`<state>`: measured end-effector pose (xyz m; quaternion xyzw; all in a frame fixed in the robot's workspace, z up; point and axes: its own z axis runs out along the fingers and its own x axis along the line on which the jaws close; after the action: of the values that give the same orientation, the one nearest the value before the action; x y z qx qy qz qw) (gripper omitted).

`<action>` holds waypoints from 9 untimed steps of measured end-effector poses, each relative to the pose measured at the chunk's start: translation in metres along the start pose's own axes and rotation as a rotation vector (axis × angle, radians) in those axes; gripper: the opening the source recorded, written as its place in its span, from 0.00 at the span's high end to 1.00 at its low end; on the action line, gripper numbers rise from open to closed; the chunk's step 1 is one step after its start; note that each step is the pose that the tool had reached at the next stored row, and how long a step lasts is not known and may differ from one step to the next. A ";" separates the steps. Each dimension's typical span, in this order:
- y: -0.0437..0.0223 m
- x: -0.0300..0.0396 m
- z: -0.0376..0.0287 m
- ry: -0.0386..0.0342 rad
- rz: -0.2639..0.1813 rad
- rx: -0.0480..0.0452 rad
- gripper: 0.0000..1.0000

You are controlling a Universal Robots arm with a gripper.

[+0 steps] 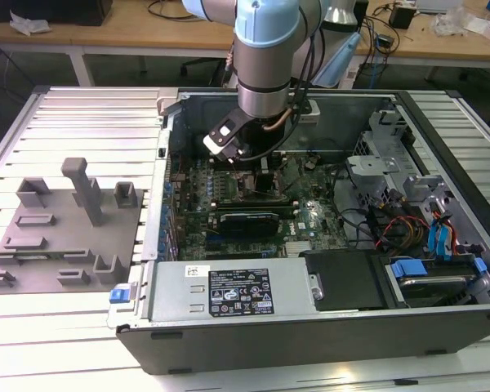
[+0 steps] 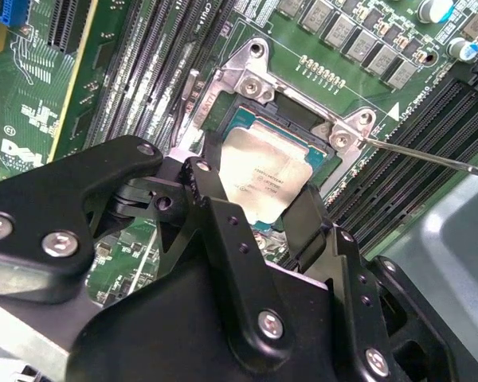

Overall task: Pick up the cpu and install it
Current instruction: 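Place the cpu into insertion slot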

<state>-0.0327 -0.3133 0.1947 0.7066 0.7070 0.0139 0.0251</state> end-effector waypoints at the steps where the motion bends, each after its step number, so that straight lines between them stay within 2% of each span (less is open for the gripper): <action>1: 0.0000 0.0007 0.0000 0.0003 0.000 0.0002 0.45; 9: -0.0030 0.0018 0.0000 0.0009 0.000 -0.0004 0.45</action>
<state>-0.0357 -0.3116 0.1945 0.7068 0.7069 0.0144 0.0249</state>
